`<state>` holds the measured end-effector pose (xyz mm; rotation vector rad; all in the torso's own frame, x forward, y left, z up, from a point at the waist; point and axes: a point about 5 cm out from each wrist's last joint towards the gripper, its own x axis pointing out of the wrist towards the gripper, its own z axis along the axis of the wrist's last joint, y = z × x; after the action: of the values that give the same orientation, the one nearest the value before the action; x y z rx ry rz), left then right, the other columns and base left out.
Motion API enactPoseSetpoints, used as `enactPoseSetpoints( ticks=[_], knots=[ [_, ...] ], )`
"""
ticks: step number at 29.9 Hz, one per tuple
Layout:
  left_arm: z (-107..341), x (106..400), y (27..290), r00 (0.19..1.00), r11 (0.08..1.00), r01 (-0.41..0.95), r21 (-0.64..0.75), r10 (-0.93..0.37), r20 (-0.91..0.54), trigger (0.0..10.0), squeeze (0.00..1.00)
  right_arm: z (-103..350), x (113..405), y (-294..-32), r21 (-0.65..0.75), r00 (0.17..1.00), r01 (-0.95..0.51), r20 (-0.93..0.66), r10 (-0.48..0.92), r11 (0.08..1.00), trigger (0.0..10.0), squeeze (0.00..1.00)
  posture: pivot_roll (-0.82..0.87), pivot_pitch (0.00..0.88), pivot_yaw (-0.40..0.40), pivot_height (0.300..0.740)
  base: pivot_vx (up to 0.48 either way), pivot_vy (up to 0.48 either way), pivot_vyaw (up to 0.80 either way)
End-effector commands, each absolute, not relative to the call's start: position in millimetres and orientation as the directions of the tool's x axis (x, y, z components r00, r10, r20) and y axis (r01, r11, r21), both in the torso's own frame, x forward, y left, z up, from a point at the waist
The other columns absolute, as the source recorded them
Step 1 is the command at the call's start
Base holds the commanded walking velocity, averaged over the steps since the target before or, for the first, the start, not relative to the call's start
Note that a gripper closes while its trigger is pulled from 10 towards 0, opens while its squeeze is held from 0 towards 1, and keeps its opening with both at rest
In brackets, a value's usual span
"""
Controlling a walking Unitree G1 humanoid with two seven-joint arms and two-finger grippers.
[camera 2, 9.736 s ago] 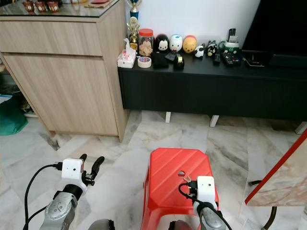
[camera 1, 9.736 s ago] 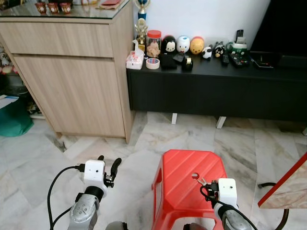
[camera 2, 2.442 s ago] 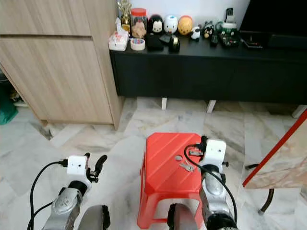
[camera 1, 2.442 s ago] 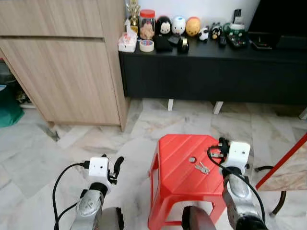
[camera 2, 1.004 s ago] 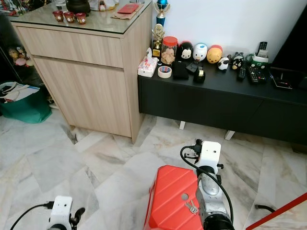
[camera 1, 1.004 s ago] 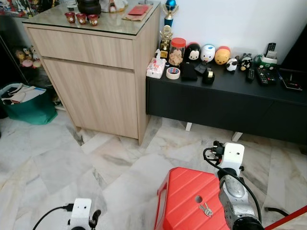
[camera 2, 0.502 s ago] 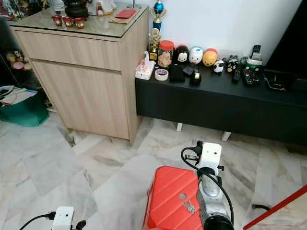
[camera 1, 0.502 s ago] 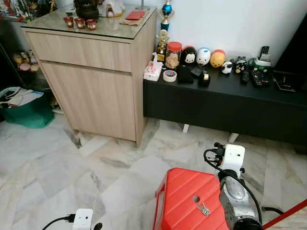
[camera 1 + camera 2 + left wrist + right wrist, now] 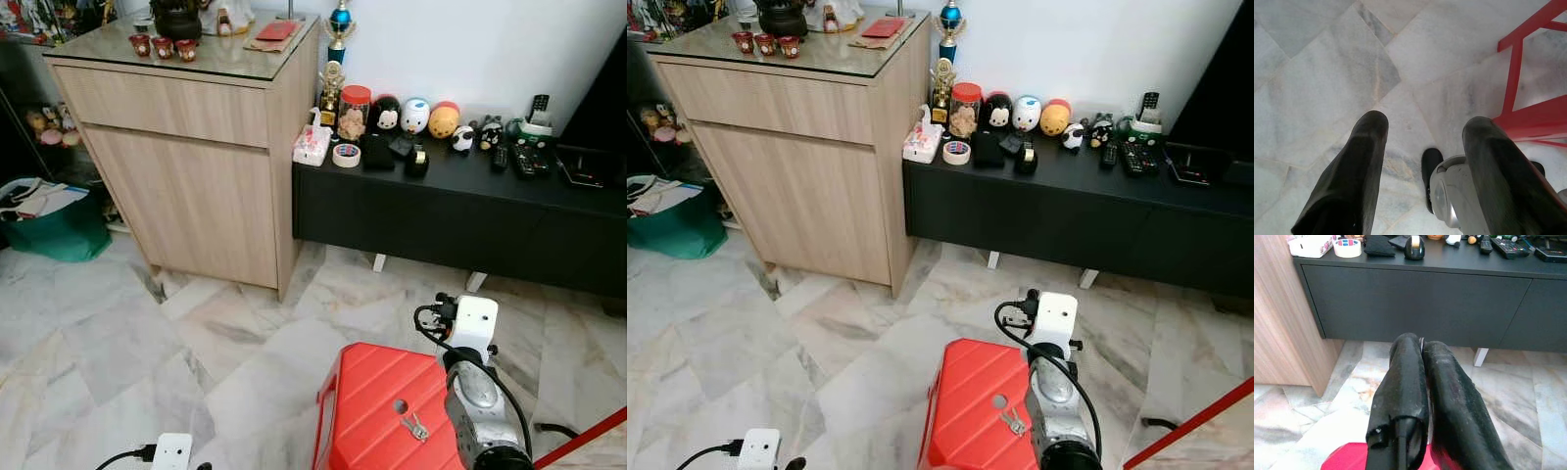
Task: Hang keys on a hook
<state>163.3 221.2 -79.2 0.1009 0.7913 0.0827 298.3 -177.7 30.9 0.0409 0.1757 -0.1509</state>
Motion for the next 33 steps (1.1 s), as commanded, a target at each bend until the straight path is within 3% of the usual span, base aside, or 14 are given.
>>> enactPoseSetpoints(
  ticks=[1,33],
  knots=[
    [-81.7,159.3,218.7,0.690,0.993,-0.023,0.113,0.098,-0.717,10.0,0.00,29.9,298.6,-180.5,0.028,0.969,0.165,-0.190,-0.157,0.986,10.0,0.00,0.03,0.000,-0.051,0.725,-0.274,0.000,0.00],
    [-83.0,157.3,215.1,0.689,0.995,-0.018,0.102,0.087,-0.720,10.0,0.00,25.0,296.4,-178.0,0.038,0.965,0.167,-0.213,-0.155,0.985,10.0,0.00,0.03,0.000,-0.046,0.725,-0.274,0.000,0.00]
  ],
)
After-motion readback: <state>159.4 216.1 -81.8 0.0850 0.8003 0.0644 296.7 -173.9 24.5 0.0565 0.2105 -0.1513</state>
